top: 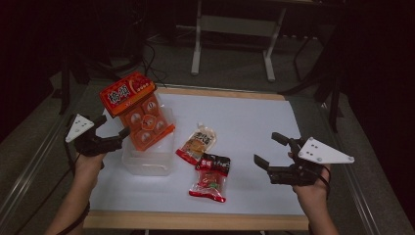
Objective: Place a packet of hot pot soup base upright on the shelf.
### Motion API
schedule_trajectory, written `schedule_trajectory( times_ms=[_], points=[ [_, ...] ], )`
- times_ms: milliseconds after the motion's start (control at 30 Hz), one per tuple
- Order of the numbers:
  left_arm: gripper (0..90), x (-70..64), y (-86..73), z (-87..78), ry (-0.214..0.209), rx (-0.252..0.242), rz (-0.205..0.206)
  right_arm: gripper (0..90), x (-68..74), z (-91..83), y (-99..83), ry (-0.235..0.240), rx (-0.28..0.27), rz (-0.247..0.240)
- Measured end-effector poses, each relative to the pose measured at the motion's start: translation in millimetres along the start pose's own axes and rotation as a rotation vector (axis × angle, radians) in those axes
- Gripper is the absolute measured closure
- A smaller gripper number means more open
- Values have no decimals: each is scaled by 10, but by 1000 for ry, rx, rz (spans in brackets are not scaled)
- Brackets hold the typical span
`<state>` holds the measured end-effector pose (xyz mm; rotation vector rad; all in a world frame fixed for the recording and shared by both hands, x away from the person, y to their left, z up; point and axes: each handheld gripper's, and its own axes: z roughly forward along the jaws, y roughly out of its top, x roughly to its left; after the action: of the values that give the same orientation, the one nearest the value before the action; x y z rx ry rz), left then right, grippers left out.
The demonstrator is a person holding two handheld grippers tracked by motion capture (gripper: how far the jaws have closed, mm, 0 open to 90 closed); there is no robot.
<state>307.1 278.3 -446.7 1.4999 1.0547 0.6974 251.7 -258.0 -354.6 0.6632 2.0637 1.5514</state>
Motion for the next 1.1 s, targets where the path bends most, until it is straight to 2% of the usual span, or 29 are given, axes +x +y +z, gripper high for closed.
schedule_trajectory(
  times_ms=[100,200,267,600,767,867,1000,1100],
  points=[
    [15,-64,-7,-64,-14,-2,18,142,11,34,-18,-4,10,-9],
    [15,-121,-22,-116,-27,-1,13,143,18,56,-23,-6,12,-25],
    [15,-146,-45,-153,-52,-7,0,145,22,68,-23,-4,16,-30],
    [15,-340,-57,-352,-78,-21,29,181,10,159,-109,22,44,-29],
    [15,-487,-25,-409,-117,-23,46,184,15,217,-147,20,58,-44],
    [15,-599,-12,-420,-145,-19,79,199,22,253,-169,25,71,-50],
    [15,-734,-1,-419,-199,-23,88,199,24,311,-203,41,77,-51],
    [15,-843,-24,-407,-235,-25,93,148,23,357,-226,64,61,-58]
  ],
)
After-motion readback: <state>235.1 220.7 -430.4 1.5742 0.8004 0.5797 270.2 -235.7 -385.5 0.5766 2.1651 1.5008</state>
